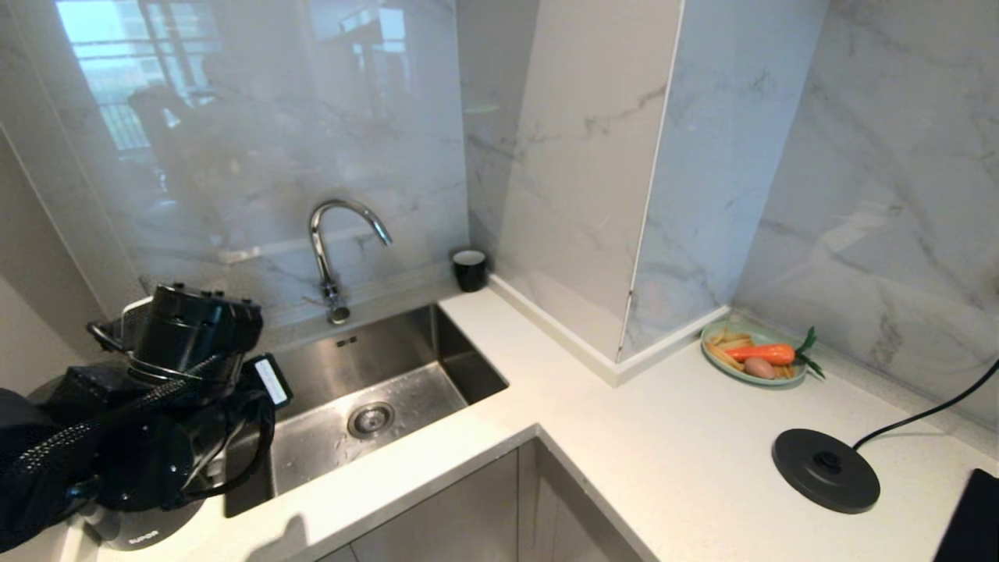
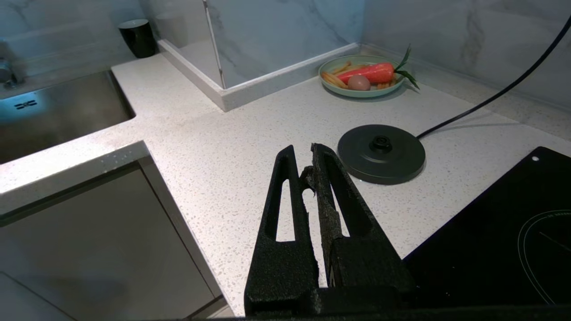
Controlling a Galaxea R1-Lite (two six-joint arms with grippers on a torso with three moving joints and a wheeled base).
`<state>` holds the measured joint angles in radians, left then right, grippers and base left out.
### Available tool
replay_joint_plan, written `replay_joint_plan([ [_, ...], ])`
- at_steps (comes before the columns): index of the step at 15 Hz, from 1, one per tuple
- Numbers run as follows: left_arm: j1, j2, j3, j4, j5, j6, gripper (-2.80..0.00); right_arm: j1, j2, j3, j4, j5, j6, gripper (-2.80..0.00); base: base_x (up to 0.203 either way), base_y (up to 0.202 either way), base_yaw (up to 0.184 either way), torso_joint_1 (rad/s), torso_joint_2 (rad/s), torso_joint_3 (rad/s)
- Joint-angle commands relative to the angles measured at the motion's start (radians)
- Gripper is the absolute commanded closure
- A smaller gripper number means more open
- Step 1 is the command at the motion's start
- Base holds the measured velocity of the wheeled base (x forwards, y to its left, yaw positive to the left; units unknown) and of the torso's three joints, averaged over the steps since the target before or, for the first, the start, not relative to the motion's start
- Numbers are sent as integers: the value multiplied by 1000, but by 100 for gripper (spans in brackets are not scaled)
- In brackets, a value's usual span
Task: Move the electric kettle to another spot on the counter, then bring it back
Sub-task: Grab the kettle
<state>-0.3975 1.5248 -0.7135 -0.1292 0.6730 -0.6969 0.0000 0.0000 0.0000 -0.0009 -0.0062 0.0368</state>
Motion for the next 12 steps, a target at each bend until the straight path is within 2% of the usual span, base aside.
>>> replay_joint_plan([
  [1, 40, 64, 45, -57, 2, 0, 0, 0, 2, 0, -1, 0, 0, 0, 0, 0, 0, 0, 0, 0],
  [4, 144, 123, 136, -276, -83, 77, 0, 0, 2, 0, -1, 0, 0, 0, 0, 0, 0, 0, 0, 0],
  [8, 224, 156, 270, -562, -182, 207, 0, 0, 2, 0, -1, 0, 0, 0, 0, 0, 0, 0, 0, 0],
  [12, 317, 278, 296, -714, -201, 297, 0, 0, 2, 0, -1, 0, 0, 0, 0, 0, 0, 0, 0, 0],
])
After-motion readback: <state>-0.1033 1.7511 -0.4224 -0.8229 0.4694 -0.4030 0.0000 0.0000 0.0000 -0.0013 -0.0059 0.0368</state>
